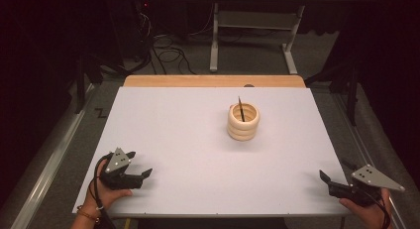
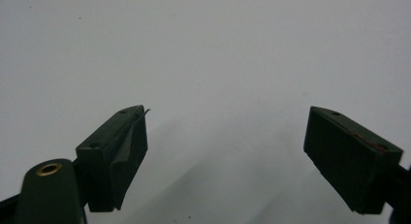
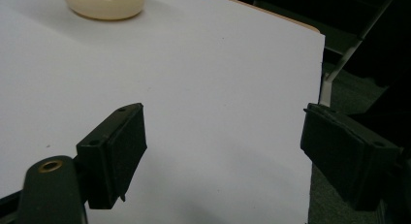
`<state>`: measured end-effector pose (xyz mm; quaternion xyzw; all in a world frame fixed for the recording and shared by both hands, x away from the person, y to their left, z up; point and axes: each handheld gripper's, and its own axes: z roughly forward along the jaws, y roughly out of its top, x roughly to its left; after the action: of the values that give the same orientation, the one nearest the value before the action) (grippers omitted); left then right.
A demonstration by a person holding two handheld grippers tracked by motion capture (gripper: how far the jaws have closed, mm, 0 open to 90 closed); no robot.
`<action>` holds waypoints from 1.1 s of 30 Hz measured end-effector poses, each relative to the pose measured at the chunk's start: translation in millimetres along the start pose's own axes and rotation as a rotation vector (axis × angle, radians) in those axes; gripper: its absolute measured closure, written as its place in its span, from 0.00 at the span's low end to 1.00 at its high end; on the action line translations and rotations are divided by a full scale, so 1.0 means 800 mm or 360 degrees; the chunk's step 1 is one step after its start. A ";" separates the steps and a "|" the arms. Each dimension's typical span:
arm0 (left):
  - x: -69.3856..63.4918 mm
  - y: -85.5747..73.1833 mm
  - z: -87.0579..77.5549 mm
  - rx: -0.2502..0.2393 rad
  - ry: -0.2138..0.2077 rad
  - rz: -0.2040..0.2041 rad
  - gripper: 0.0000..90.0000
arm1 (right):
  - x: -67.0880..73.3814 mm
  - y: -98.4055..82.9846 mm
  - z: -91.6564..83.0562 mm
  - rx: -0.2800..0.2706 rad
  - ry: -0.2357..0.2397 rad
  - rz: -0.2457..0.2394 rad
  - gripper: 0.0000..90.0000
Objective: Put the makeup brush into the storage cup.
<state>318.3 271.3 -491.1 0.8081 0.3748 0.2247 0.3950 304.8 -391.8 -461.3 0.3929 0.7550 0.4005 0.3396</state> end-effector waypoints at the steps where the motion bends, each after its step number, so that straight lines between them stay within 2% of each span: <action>1: 0.000 0.000 0.000 -0.0004 -0.0001 0.0001 0.19 | -0.001 -0.001 0.000 0.0004 -0.0003 0.0007 0.19; 12: -0.001 -0.001 -0.003 -0.0009 -0.0004 0.0013 0.18 | -0.002 -0.005 0.004 -0.0022 -0.0027 0.0051 0.19; 33: -0.001 0.000 -0.001 -0.0005 -0.0006 0.0011 0.19 | 0.000 0.002 0.007 -0.0046 -0.0008 0.0051 0.20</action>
<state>317.1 271.0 -490.8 0.8093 0.3709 0.2251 0.3960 309.6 -389.0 -462.5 0.4009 0.7419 0.4157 0.3407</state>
